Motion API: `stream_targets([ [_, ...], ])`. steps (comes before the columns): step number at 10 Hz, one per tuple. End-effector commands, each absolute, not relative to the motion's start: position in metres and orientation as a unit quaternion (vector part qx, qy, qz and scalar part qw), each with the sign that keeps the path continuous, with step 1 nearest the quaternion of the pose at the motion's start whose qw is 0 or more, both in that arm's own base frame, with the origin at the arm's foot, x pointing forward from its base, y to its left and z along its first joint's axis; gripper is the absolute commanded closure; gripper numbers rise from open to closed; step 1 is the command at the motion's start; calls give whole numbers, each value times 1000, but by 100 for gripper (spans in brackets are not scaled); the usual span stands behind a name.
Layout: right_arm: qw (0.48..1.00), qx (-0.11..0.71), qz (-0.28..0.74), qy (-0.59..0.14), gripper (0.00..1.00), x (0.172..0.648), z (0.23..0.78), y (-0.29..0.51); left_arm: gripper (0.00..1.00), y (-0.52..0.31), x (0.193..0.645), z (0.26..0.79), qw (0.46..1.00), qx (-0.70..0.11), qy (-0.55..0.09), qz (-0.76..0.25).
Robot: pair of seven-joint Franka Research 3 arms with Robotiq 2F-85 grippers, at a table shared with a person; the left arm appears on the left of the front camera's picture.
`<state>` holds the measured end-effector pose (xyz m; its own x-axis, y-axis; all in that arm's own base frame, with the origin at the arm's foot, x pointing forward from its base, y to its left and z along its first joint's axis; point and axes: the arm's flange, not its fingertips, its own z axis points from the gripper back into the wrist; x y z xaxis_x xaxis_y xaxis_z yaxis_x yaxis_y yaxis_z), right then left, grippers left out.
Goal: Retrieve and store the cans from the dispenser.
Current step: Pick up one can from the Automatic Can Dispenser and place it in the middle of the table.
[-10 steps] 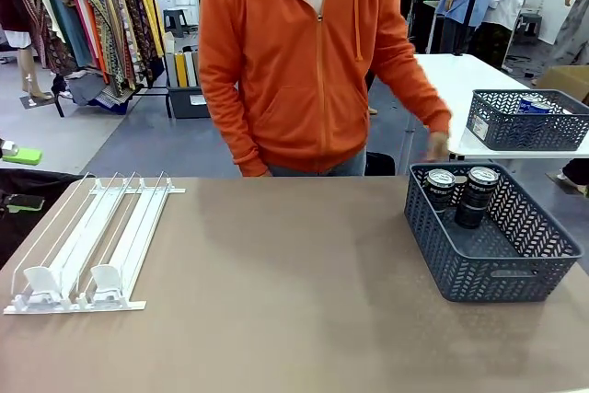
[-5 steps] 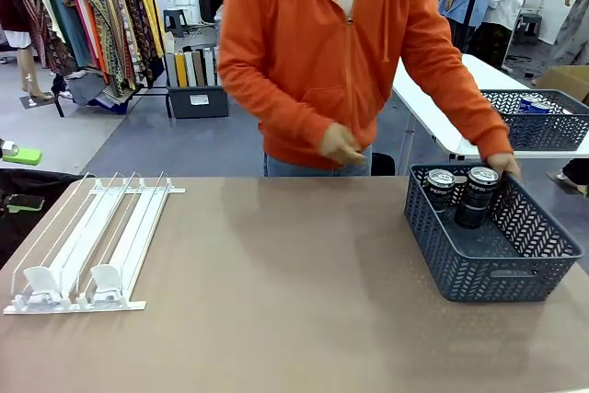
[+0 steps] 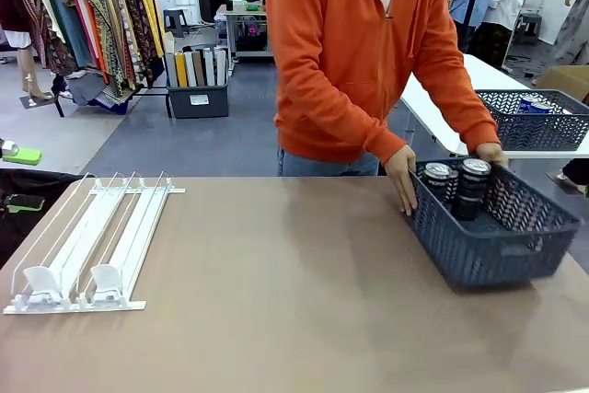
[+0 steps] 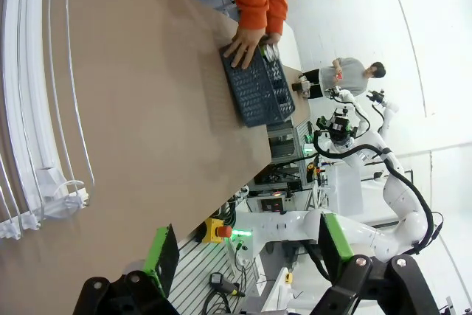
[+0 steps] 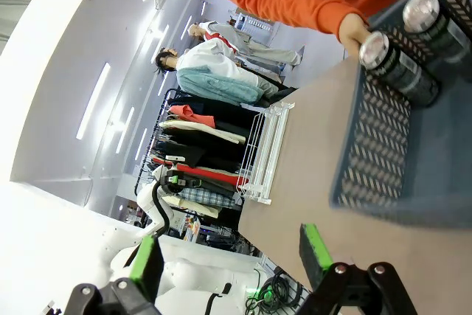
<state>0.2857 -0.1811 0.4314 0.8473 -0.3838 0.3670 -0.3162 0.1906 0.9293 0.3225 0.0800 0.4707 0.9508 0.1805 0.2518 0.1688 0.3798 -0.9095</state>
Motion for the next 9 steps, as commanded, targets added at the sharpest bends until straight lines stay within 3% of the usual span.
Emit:
stream_targets([
  [1,718,637,-18,-281,0,287,435,-181,0,81,321,470,817,-555,-158,-7],
  [9,718,637,-18,-281,0,287,435,-181,0,81,321,470,817,-555,-158,-7],
])
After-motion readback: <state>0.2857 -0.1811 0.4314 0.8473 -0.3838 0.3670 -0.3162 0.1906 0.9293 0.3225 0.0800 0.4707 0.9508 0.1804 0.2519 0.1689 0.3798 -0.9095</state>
